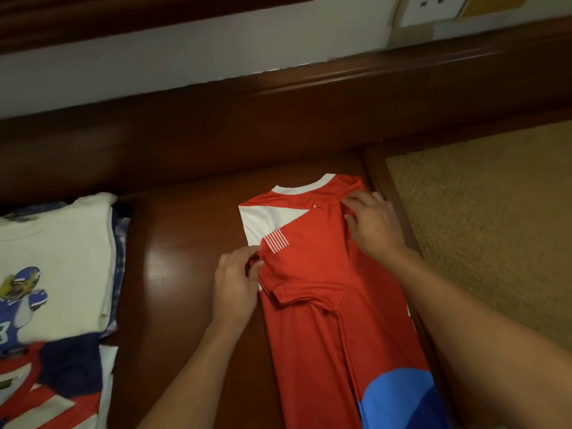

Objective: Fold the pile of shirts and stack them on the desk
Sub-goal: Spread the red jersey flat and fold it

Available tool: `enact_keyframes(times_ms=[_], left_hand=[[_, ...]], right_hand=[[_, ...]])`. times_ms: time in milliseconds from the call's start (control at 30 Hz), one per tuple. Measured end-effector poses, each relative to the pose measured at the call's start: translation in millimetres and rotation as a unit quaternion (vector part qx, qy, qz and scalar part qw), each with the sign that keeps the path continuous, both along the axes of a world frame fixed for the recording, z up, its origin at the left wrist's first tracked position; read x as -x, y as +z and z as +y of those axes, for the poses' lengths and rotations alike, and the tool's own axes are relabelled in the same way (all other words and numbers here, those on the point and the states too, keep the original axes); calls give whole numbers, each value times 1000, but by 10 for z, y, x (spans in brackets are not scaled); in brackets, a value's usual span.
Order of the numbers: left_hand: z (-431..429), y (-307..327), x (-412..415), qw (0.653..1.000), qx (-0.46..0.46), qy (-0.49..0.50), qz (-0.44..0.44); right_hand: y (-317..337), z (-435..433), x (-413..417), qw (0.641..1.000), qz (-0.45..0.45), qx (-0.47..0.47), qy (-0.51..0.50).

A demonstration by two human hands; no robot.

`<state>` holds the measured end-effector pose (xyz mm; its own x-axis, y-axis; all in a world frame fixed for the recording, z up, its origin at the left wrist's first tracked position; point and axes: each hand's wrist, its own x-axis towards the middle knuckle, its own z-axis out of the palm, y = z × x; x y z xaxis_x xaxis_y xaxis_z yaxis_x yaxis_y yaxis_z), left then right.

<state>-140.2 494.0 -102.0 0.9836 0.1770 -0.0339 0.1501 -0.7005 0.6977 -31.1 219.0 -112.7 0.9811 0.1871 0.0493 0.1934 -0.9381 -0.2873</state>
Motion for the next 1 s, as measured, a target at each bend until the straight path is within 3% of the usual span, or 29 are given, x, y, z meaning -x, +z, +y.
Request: enact_keyframes(times_ms=[233, 433, 567, 667, 767, 900, 1000], left_hand=[[104, -66, -242, 1000, 2, 20, 19], [104, -49, -267, 990, 1, 117, 78], [-26, -3, 110, 988, 33, 138, 59], [-136, -46, 592, 998, 17, 58, 18], [-250, -113, 1084, 996, -80, -40, 14], [-328, -74, 1549, 984, -118, -102, 85], [-279, 21, 1723, 982, -91, -121, 114]], right_hand=[[13, -55, 57, 997, 60, 48, 2], [160, -206, 431, 999, 26, -18, 6], [160, -320, 907, 999, 7, -51, 6], [152, -342, 1364, 998, -25, -56, 28], [106, -321, 1841, 997, -27, -58, 48], [61, -279, 2422, 998, 8, -49, 47], [100, -237, 2743, 997, 64, -47, 24]])
